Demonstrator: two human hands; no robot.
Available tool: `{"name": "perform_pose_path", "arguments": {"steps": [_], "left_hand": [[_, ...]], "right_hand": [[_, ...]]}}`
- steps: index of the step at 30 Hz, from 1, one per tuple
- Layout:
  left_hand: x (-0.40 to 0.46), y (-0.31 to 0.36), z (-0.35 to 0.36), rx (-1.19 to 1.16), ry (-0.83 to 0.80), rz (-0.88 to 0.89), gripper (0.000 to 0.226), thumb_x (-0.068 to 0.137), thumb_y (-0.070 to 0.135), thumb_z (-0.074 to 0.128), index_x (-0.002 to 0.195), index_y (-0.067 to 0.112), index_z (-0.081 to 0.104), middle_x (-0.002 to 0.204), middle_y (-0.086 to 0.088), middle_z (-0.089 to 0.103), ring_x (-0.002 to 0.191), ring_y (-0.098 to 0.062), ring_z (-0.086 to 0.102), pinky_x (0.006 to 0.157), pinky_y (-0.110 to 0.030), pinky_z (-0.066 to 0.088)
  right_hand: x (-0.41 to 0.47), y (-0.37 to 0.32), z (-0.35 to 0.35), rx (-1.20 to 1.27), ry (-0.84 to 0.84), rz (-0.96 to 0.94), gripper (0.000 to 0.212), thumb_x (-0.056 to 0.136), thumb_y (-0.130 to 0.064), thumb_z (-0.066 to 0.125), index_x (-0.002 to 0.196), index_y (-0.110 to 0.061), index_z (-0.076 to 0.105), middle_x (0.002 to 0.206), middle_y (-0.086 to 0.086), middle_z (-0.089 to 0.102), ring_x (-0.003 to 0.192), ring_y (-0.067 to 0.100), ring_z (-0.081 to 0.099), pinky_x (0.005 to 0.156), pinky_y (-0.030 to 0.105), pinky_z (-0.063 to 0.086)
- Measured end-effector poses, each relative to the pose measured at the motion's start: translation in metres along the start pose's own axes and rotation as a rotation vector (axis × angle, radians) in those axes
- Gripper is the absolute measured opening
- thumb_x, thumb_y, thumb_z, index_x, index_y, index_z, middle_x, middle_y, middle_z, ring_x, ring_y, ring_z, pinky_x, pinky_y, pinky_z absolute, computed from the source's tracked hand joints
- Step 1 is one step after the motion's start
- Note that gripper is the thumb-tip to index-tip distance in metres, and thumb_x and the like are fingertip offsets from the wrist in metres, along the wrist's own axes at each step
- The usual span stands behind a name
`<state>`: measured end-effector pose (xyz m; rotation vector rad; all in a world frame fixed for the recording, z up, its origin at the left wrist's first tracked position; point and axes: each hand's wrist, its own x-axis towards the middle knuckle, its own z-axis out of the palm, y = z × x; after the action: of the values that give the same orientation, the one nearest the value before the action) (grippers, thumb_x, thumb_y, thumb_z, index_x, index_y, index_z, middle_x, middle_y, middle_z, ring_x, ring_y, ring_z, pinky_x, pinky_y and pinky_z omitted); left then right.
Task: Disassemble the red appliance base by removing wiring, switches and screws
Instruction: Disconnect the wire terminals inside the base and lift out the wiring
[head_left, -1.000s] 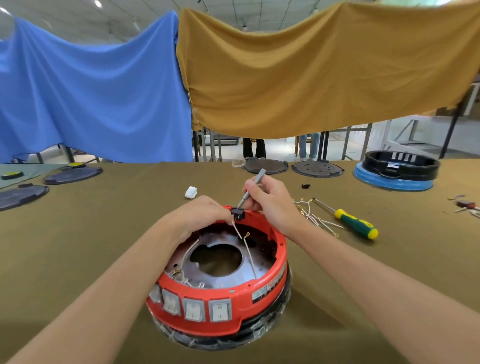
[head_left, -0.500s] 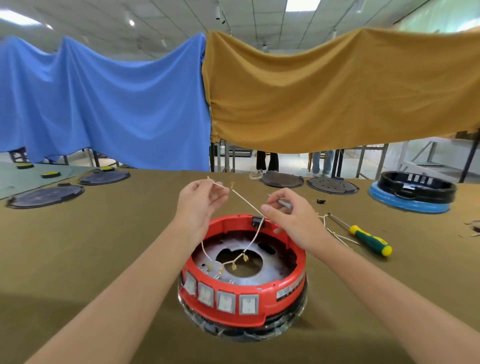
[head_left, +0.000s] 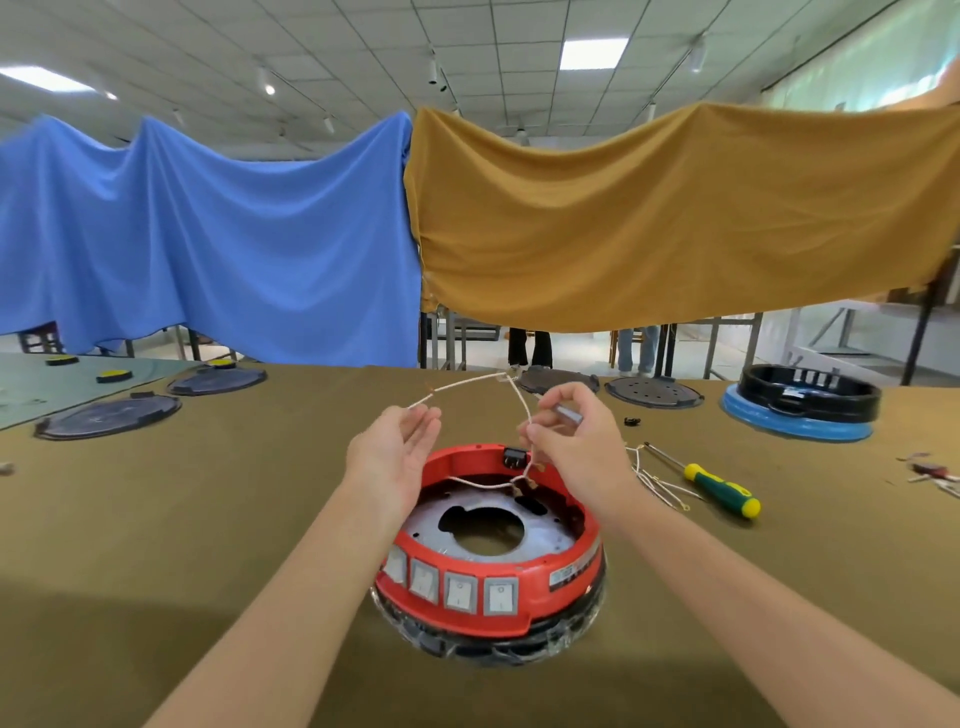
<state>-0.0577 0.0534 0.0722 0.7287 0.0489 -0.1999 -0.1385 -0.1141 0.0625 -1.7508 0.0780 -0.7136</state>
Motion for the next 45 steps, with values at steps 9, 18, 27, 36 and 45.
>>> {"name": "perform_pose_path", "arguments": {"steps": [9, 18, 27, 36, 45], "left_hand": [[-0.032, 0.021, 0.005, 1.372, -0.285, 0.903, 0.072, 0.091, 0.037, 0.062, 0.151, 0.023, 0.026, 0.147, 0.002, 0.034, 0.136, -0.012, 0.034, 0.104, -0.026, 0.026], [-0.019, 0.014, 0.039, 0.911, -0.451, 0.409, 0.024, 0.101, 0.033, 0.052, 0.096, 0.011, 0.061, 0.07, 0.001, 0.071, 0.053, -0.013, 0.064, 0.047, -0.023, 0.051], [-0.012, 0.005, 0.023, 0.282, -0.139, 0.204, 0.017, 0.098, 0.017, 0.057, 0.093, 0.001, 0.061, 0.073, -0.005, 0.073, 0.059, -0.01, 0.069, 0.054, -0.021, 0.055], [-0.017, -0.01, 0.022, 0.836, -0.371, 0.237, 0.015, 0.1, 0.017, 0.056, 0.105, 0.01, 0.068, 0.09, 0.0, 0.077, 0.083, -0.017, 0.074, 0.063, -0.025, 0.058], [0.006, -0.019, 0.053, 0.84, -0.427, 0.09, 0.026, 0.099, 0.019, 0.056, 0.116, 0.001, 0.064, 0.107, -0.013, 0.069, 0.093, -0.02, 0.071, 0.07, -0.022, 0.058]], "right_hand": [[0.008, -0.019, -0.011, 0.012, 0.001, -0.125, 0.02, 0.094, 0.005, 0.06, 0.096, -0.014, 0.054, 0.082, 0.004, 0.076, 0.073, 0.018, 0.072, 0.07, 0.03, 0.06], [0.011, -0.044, -0.021, 0.148, 0.001, -0.199, 0.025, 0.085, -0.001, 0.075, 0.096, -0.01, 0.055, 0.092, 0.014, 0.075, 0.081, 0.032, 0.074, 0.078, 0.038, 0.062], [-0.006, -0.027, -0.02, 0.293, 0.04, 0.044, 0.022, 0.091, -0.002, 0.069, 0.105, -0.008, 0.054, 0.104, 0.018, 0.069, 0.074, 0.018, 0.071, 0.066, 0.032, 0.061], [0.006, -0.02, -0.007, 0.189, 0.087, 0.007, 0.007, 0.098, -0.002, 0.057, 0.099, -0.009, 0.056, 0.095, 0.017, 0.072, 0.069, 0.019, 0.069, 0.069, 0.034, 0.062], [0.043, -0.015, -0.061, 0.024, 0.052, 0.133, 0.012, 0.098, 0.004, 0.054, 0.105, -0.006, 0.054, 0.105, 0.021, 0.069, 0.068, 0.022, 0.063, 0.064, 0.039, 0.062]]}}
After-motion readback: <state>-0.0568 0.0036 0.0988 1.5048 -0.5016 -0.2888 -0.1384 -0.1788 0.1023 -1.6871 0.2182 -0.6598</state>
